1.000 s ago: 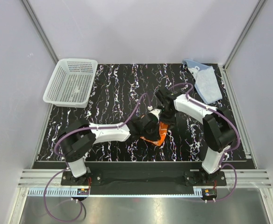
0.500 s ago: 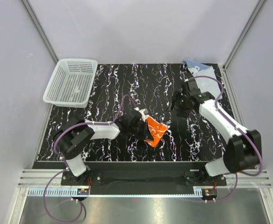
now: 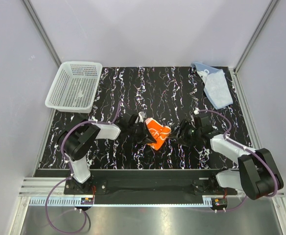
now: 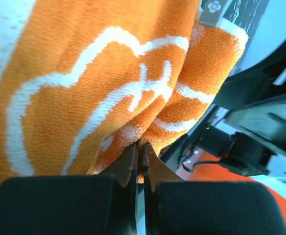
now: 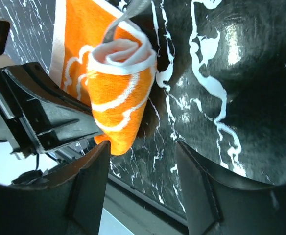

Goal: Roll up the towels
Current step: Roll the towel

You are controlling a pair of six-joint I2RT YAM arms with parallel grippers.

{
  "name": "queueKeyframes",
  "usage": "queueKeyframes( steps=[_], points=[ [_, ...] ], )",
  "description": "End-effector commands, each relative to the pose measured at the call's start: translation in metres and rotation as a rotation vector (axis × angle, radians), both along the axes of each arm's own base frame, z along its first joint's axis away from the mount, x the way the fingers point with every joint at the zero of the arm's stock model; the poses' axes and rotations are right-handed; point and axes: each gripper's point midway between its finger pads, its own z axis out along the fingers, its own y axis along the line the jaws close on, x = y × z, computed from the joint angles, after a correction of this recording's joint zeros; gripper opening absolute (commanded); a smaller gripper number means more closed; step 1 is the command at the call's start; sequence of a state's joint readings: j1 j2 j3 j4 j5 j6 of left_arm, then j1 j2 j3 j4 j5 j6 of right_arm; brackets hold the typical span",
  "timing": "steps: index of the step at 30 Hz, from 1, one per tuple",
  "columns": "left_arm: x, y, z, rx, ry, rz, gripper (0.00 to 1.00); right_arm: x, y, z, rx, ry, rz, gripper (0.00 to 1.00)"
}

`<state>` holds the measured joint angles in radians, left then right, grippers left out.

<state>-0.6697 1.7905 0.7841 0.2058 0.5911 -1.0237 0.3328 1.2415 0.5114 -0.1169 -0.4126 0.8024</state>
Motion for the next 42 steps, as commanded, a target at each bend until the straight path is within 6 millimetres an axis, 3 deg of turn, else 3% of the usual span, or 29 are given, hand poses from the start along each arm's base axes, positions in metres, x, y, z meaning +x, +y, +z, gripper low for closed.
queueKeyframes(
  steps=[1, 14, 17, 22, 25, 32, 37, 42],
  points=[
    [0.002, -0.001, 0.006, -0.057, 0.078, 0.015, 0.0, 0.024, 0.021, 0.022, 0.143, -0.128, -0.003, 0.61],
    [0.01, 0.007, -0.007, -0.121, 0.208, 0.012, 0.0, 0.029, 0.059, -0.028, 0.179, -0.058, 0.039, 0.53],
    [0.011, 0.009, -0.008, -0.123, 0.212, 0.011, 0.0, 0.029, 0.065, -0.035, 0.18, -0.046, 0.047, 0.47],
    [0.011, 0.009, -0.009, -0.129, 0.221, 0.001, 0.03, 0.03, 0.069, -0.041, 0.176, -0.038, 0.05, 0.26],
    [0.011, 0.011, -0.01, -0.105, 0.218, 0.002, 0.15, 0.031, 0.069, -0.04, 0.168, -0.039, 0.049, 0.17],
    [0.026, 0.028, 0.0, 0.07, 0.041, -0.01, 0.45, 0.03, 0.053, -0.033, 0.019, 0.031, 0.022, 0.12],
    [0.045, 0.043, 0.02, 0.239, -0.147, 0.0, 0.49, 0.028, 0.044, -0.022, -0.083, 0.071, 0.041, 0.12],
    [0.048, 0.046, 0.037, 0.402, -0.361, -0.04, 0.49, 0.026, 0.043, -0.017, -0.153, 0.123, 0.065, 0.11]
  ],
)
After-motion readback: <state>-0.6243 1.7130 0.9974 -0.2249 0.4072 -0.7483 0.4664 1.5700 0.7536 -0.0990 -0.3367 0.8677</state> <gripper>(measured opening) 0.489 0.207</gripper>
